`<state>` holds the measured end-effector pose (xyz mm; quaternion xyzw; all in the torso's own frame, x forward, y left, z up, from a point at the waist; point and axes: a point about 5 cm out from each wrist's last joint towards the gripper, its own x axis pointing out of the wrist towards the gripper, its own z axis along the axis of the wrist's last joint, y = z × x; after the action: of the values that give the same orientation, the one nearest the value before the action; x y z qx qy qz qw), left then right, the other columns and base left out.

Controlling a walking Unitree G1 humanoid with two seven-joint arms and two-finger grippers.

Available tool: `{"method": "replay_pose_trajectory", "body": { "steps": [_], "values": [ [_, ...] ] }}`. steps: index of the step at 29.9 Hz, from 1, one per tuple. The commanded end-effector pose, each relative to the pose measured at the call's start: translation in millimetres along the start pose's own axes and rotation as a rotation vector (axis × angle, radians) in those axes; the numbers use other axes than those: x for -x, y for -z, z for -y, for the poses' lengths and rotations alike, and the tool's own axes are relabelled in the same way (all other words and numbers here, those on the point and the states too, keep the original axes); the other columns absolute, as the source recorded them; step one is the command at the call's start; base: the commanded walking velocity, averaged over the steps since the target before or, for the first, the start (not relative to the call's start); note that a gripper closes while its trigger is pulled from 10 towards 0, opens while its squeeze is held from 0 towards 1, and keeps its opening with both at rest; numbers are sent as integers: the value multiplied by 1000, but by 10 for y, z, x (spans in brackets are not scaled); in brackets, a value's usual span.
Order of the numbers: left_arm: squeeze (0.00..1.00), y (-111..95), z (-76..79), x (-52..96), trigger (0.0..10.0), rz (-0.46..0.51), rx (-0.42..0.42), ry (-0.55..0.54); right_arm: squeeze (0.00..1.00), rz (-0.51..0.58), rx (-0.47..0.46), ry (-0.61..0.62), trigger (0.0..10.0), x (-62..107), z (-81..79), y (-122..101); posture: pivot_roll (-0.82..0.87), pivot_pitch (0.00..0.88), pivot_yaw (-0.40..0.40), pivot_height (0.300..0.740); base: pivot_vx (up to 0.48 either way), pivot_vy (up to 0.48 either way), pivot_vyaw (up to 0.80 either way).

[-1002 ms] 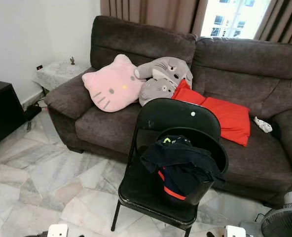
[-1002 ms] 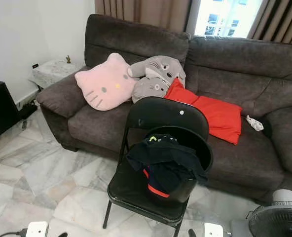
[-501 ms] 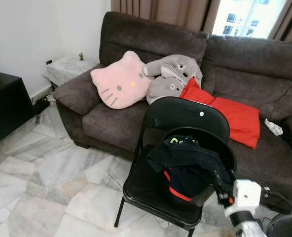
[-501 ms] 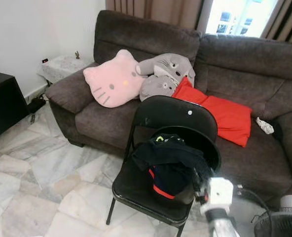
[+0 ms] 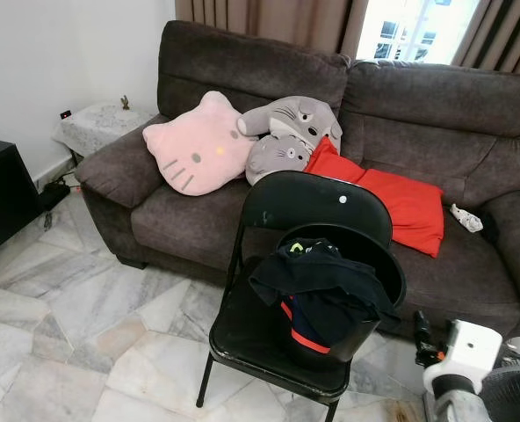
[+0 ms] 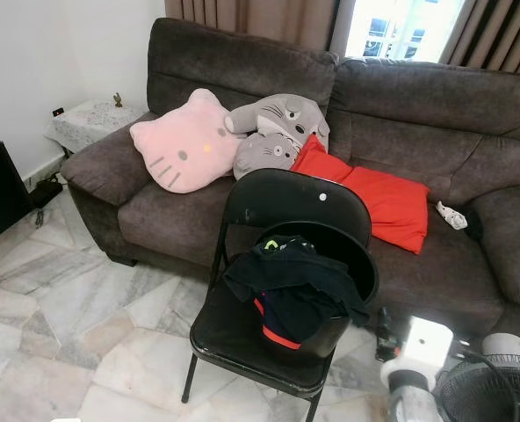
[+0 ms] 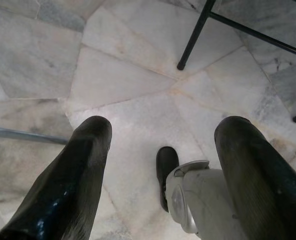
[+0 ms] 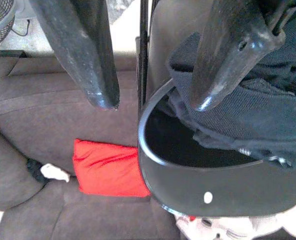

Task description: Hang hanger

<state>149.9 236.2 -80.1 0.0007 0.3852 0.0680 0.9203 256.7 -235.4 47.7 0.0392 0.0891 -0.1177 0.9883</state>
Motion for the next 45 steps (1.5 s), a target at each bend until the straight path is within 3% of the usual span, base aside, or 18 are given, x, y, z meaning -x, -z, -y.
{"method": "replay_pose_trajectory", "body": {
  "steps": [1,2,3,4,9,10,11,12,18,20,22,25,29,45],
  "values": [
    [0,40,-4,11,10000,-22,-12,2,0,-27,14,10,10000,-38,25,20,-5,0,-50,740,0,0,0],
    [0,45,-7,13,10000,-23,-12,0,322,-32,15,12,10000,-69,26,15,-1,0,-49,740,0,0,0],
    [0,48,-9,15,10000,-24,-12,-1,322,-36,16,14,10000,-90,27,11,-1,0,-49,740,0,0,0],
    [0,52,-11,17,10000,-24,-11,-2,1000,-36,9,16,10000,-115,22,-2,1,0,-48,740,0,0,0],
    [0,75,-21,28,10000,-29,-10,-6,1000,12,77,-51,10000,-242,-107,-150,8,0,-47,740,0,0,0],
    [0,79,-20,30,10000,-30,-10,-6,796,19,97,-73,10000,-258,-139,-170,11,0,-47,740,0,0,0],
    [0,83,-18,31,10000,-31,-10,-6,188,21,128,-88,10000,-265,-157,-177,12,0,-47,740,0,0,0],
    [0,85,-17,32,10000,-31,-10,-6,0,21,147,-90,10000,-264,-159,-174,12,0,-48,740,0,0,0],
    [0,97,-1,35,10000,-34,-14,0,0,-16,181,-91,10000,-253,-142,-88,12,0,-44,740,0,0,0],
    [0,97,2,34,10000,-35,-18,4,0,-41,344,-112,10000,-251,-132,-46,12,0,-44,740,0,0,0],
    [0,95,4,33,10000,-36,-20,5,0,-46,408,-122,10000,-251,-133,-24,4,0,-40,740,0,0,0],
    [0,88,9,29,10000,-35,-25,9,0,-69,346,-101,10000,-248,-113,24,9,0,-41,740,0,0,0],
    [0,79,22,24,10000,-33,-33,17,0,-116,377,-109,10000,-237,-93,120,11,0,-41,740,0,0,0],
    [0,79,40,21,10000,-34,-43,28,0,-106,392,-108,10000,-339,-112,80,16,0,-39,740,0,0,0]
  ]
}}
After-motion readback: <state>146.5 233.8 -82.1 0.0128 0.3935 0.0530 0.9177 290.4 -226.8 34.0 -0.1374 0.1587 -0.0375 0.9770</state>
